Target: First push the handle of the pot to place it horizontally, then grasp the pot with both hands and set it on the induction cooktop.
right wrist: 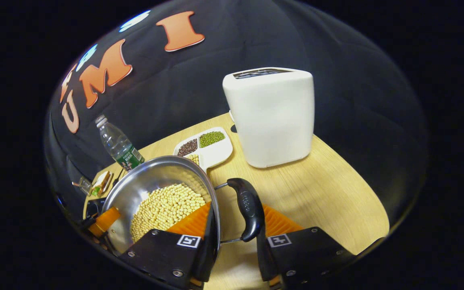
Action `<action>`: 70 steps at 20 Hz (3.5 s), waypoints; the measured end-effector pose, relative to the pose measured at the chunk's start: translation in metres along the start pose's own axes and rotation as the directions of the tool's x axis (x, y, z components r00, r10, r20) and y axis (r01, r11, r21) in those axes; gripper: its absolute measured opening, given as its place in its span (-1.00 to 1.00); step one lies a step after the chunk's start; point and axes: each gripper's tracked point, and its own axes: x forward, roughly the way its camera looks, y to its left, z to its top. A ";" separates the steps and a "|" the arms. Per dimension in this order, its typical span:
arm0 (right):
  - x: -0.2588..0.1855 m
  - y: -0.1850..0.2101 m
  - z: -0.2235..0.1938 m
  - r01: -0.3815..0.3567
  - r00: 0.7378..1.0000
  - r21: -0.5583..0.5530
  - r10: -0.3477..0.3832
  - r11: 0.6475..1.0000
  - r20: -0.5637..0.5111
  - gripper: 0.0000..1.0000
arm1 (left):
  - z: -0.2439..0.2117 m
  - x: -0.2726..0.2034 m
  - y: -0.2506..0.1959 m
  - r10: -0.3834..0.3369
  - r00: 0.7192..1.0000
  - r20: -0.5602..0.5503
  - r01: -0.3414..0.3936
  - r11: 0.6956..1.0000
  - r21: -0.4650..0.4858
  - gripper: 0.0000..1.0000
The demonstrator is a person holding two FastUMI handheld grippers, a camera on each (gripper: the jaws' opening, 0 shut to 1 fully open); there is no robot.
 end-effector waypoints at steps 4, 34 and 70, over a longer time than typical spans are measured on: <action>-0.023 0.004 0.003 0.007 1.000 0.010 -0.007 1.000 0.008 -0.16 | 0.010 -0.018 0.003 -0.005 1.000 0.004 0.005 1.000 0.000 0.32; -0.111 0.309 -0.077 -0.158 0.987 -0.022 0.158 0.987 -0.004 -0.17 | 0.079 -0.167 0.290 0.125 0.991 0.051 -0.121 0.989 -0.080 0.24; -0.178 0.340 -0.060 -0.157 0.964 -0.199 0.193 0.967 0.180 0.90 | 0.162 -0.260 0.340 0.253 0.912 0.323 -0.274 0.961 0.022 0.92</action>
